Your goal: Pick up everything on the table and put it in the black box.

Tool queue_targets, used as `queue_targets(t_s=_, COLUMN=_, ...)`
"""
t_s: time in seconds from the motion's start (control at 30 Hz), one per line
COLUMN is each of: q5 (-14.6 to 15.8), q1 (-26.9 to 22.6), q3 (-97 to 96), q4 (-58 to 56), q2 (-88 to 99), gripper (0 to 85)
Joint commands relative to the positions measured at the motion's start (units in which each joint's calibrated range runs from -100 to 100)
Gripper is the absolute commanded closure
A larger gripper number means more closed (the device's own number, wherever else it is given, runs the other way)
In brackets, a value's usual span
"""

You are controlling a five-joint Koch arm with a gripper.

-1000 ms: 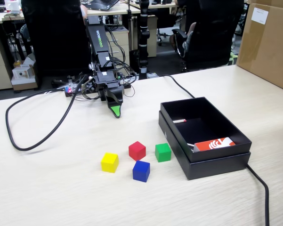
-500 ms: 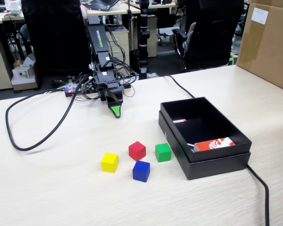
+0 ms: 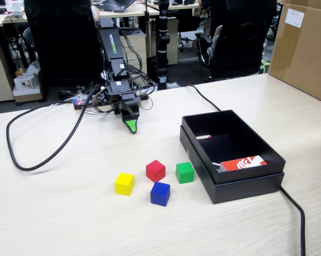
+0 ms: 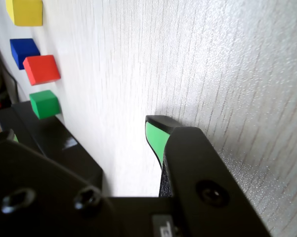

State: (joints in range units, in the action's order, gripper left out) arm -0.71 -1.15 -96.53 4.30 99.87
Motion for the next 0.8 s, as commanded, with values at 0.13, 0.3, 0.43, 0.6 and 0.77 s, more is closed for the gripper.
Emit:
queue_targets(t_s=0.13, q5=-0.15, q1=0.0, q3=-0.3, q4=-4.08, q2=0.01, gripper=35.1)
queue_targets(t_s=0.3, q5=-0.15, q1=0.0, q3=-0.3, q4=-4.08, q2=0.01, gripper=35.1)
queue_targets(t_s=0.43, q5=-0.24, q1=-0.05, q3=-0.3, q4=-3.99, q2=0.01, gripper=35.2)
queue_targets(t_s=0.6, q5=-0.29, q1=-0.05, q3=-0.3, q4=-4.08, q2=0.01, gripper=35.4)
queue_targets(t_s=0.77, q5=-0.29, q1=0.2, q3=0.16, q4=-4.08, q2=-0.1, gripper=35.1)
